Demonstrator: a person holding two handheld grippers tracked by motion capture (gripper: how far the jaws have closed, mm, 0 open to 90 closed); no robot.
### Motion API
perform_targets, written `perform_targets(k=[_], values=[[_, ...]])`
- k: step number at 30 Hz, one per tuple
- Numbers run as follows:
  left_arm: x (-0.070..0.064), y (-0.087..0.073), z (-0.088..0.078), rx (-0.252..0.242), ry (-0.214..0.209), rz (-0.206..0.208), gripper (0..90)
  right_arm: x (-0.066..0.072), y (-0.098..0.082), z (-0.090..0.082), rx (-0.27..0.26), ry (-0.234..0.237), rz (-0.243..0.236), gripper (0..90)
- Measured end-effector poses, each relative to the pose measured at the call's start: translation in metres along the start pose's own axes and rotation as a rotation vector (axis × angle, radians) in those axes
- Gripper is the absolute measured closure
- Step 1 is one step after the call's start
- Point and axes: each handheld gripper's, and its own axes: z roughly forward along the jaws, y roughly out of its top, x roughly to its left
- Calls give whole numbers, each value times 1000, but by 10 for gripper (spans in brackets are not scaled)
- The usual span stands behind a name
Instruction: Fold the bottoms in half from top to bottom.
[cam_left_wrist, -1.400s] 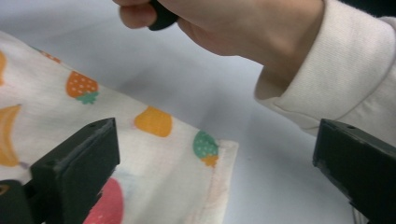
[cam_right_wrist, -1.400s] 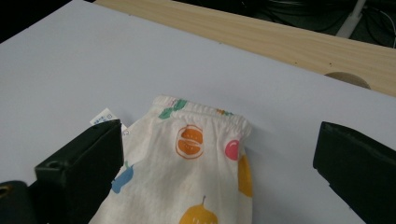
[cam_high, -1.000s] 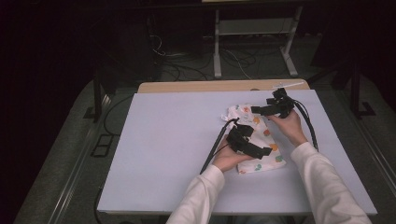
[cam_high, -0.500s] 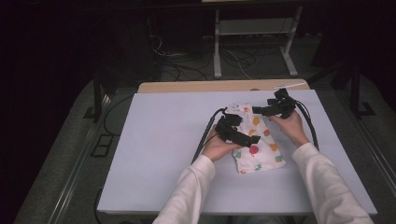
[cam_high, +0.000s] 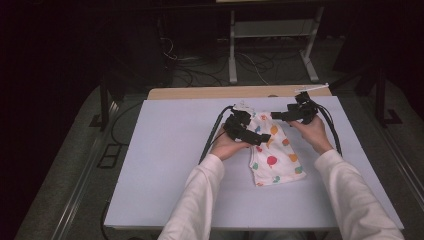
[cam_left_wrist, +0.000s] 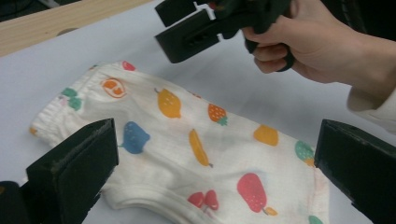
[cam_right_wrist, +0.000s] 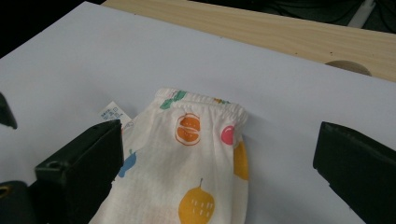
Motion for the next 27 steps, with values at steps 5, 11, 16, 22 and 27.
perform_targets(k=[5,11,16,22,27], values=[[12,5,-1,11,15,-6,0,-1,1,-2,-5,1,-4,13],[24,12,-3,16,8,-19,0,-6,4,-3,8,6,-1,13],[38,13,-5,17,35,-45,0,-7,9,-4,6,14,4,14],[50,16,-10,14,57,-69,0,-8,10,-5,12,23,5,14],[58,20,-14,24,77,-82,0,-12,12,-4,20,29,23,13]])
